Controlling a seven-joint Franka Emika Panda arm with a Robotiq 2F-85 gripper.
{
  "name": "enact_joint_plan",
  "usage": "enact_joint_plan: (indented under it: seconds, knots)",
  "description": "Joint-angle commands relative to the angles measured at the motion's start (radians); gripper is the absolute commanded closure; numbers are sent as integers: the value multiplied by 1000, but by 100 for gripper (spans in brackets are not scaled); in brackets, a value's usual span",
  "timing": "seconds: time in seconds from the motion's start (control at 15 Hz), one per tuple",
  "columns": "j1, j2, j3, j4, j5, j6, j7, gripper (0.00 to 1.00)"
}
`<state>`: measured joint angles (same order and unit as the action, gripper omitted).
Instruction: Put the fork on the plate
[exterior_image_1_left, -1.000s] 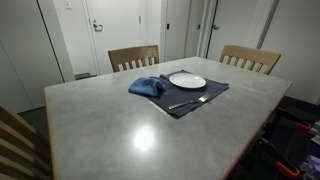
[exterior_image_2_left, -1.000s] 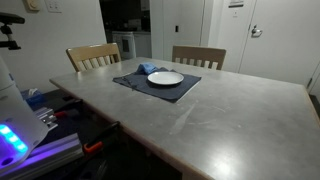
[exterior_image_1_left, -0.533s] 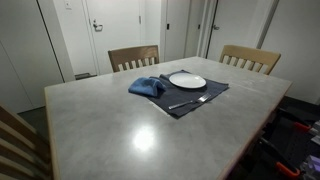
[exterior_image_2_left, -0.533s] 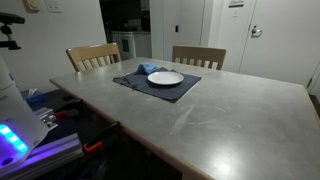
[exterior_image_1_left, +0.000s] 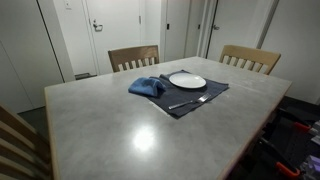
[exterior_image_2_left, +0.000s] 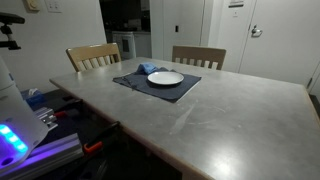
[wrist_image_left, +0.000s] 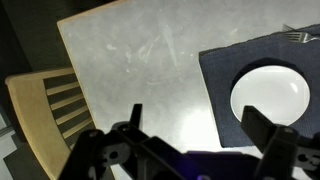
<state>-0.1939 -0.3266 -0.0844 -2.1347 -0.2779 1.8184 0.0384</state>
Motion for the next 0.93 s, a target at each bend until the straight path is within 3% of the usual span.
enact_joint_plan:
  seconds: [0.0, 0.87]
  knots:
    - [15, 1, -13, 3, -4, -4, 3, 0]
    - [15, 1, -13, 3, -4, -4, 3, 0]
